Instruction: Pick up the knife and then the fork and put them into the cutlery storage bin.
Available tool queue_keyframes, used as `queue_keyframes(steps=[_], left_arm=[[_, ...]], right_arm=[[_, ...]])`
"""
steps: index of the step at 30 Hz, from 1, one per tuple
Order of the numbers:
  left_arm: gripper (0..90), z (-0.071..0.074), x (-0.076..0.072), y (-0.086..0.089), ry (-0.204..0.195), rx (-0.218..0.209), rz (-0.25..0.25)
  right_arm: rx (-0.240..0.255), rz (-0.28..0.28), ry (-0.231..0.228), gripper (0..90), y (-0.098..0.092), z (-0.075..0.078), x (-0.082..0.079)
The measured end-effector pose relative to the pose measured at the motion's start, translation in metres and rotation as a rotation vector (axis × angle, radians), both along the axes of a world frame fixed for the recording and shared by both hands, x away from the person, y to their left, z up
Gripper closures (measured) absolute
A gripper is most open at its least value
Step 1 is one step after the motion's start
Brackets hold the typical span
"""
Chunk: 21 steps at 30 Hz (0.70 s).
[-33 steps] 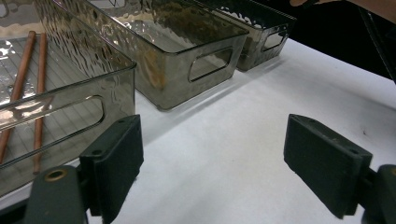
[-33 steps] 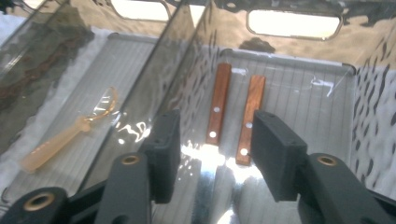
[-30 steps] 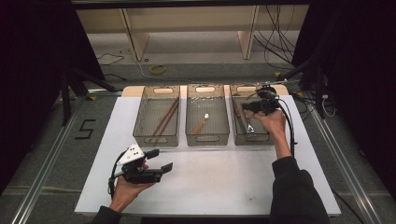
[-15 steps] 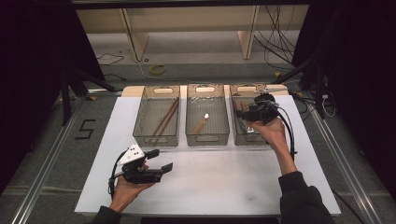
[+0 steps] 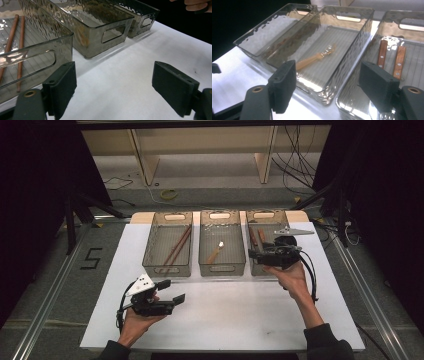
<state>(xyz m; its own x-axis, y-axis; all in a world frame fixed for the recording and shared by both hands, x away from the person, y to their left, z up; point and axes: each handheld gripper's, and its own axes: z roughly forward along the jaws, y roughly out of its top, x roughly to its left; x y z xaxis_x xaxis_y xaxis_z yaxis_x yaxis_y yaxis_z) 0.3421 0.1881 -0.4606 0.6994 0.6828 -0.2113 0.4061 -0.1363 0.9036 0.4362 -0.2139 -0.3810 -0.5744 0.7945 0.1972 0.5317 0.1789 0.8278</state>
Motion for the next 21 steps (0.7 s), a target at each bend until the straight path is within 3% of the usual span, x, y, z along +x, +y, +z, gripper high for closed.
queue_keyframes(steps=[6, 21], left_arm=[[19.1, 0.000, 0.000, 0.001, 0.000, 0.000, 0.000], [18.6, 0.000, -0.001, 0.000, 0.004, 0.005, -0.008]], right_arm=[[0.007, 0.038, -0.023, 29.2, 0.005, -0.002, -0.014], [0.078, 0.104, -0.038, 27.7, 0.006, -0.016, -0.045]])
